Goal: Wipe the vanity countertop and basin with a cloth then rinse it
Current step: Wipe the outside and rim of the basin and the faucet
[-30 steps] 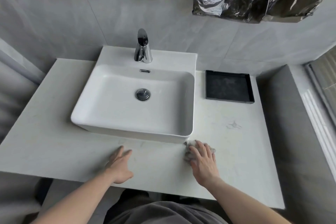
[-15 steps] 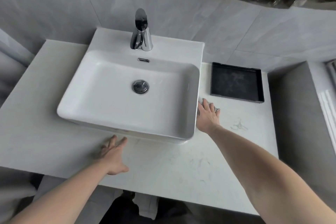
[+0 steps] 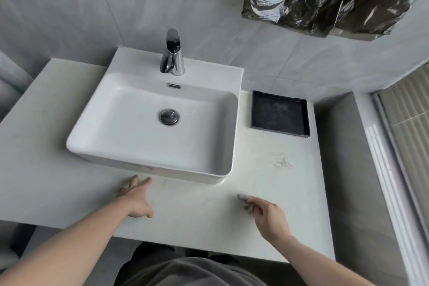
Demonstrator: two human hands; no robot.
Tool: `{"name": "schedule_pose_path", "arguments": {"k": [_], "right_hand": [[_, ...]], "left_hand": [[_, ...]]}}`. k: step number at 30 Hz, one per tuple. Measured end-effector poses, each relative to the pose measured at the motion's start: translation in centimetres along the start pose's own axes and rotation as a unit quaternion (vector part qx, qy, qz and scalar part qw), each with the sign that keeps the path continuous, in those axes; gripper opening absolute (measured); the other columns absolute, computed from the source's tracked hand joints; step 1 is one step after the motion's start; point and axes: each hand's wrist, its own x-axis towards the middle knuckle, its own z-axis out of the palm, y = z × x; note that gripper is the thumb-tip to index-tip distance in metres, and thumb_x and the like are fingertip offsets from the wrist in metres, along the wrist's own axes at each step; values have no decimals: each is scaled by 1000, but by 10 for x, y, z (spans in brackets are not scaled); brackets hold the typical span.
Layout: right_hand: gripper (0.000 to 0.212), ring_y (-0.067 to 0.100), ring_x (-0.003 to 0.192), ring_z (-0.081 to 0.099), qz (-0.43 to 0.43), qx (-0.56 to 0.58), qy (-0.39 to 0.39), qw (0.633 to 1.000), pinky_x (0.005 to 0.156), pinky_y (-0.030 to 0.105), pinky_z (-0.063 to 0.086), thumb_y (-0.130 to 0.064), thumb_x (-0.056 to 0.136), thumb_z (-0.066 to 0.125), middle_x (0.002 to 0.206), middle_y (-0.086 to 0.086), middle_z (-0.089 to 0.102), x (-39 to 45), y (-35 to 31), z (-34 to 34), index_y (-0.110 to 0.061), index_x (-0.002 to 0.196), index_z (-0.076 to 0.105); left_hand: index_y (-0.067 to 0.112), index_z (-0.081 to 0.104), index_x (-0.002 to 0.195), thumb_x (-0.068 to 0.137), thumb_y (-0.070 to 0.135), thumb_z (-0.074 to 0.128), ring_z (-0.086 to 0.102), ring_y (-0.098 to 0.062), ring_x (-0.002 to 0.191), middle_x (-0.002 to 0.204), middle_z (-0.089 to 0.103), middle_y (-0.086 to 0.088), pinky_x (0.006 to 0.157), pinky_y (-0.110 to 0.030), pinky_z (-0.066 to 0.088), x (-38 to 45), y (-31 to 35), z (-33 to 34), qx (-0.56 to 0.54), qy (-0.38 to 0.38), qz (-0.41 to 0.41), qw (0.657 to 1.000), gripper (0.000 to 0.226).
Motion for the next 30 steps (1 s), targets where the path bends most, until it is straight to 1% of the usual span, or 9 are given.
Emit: {"name": "schedule_pose_path", "arguments": {"k": [4, 7, 9, 12, 16, 20, 23, 26, 30], "right_hand": [[18, 11, 66, 67, 58, 158, 102, 981, 66, 39, 58, -23, 97, 56, 74, -9, 72, 63, -47, -32, -36, 97, 69], [16, 14, 68, 68, 1, 199, 135, 971, 68, 34, 54, -32, 101, 54, 77, 0, 73, 118, -101, -57, -30, 103, 69], [21, 12, 79, 69, -32, 163, 122, 979, 68, 30, 52, -36, 101, 53, 89, -10, 74, 149, -128, -64, -32, 113, 70], [40, 5, 101, 65, -99, 87, 95, 987, 81, 21, 49, -13, 95, 51, 113, -20, 70, 179, -150, -60, -31, 128, 66], [49, 21, 116, 50, -135, -1, 98, 986, 99, 35, 45, 2, 89, 44, 130, -6, 59, 225, -156, -66, -19, 130, 61], [55, 16, 99, 58, -163, -51, 90, 981, 66, 26, 41, 9, 83, 40, 115, -15, 52, 265, -156, -84, -31, 110, 66], [47, 23, 101, 56, -154, -111, 69, 979, 63, 29, 42, 5, 84, 39, 126, -14, 47, 263, -149, -81, -29, 107, 63], [48, 33, 132, 45, -146, -176, 17, 973, 84, 42, 53, 1, 86, 38, 138, -10, 55, 236, -141, -75, -25, 116, 66], [46, 32, 133, 37, -169, -228, -66, 956, 113, 39, 40, -2, 79, 38, 107, -12, 69, 177, -136, -61, -27, 97, 73]], "left_hand": [[45, -1, 156, 55, 47, 77, 13, -36, 152, 165, -21, 5, 115, -43, 37, -1, 0, 0, -1, -5, -3, 1000, 129], [44, -3, 156, 62, 44, 78, 12, -38, 151, 165, -21, 4, 116, -43, 34, -3, 2, -1, 8, -6, -2, 1000, 124], [43, -4, 157, 65, 41, 78, 9, -40, 151, 165, -22, 3, 117, -44, 32, -2, 4, -2, 6, -12, -3, 1000, 122], [43, -5, 157, 67, 41, 78, 6, -40, 152, 165, -22, 3, 118, -45, 31, 1, 2, -2, 9, -23, -4, 1000, 122], [43, -9, 156, 69, 36, 75, 8, -40, 151, 163, -26, 4, 115, -43, 35, 5, -1, 0, 16, -29, -2, 999, 122], [42, -16, 154, 71, 26, 71, 0, -41, 152, 161, -32, 6, 109, -40, 43, 3, 0, 7, 21, -28, -1, 999, 121], [42, -20, 153, 70, 21, 66, -4, -42, 152, 159, -36, 5, 103, -38, 48, -3, 4, 8, 25, -31, -4, 999, 121], [42, -19, 153, 69, 20, 65, -4, -42, 152, 159, -36, 6, 103, -40, 48, -7, 6, 6, 19, -26, -1, 999, 121], [41, -13, 156, 70, 24, 68, -2, -43, 152, 162, -30, 5, 108, -41, 43, -12, 6, -4, 19, -33, -3, 999, 119]]}}
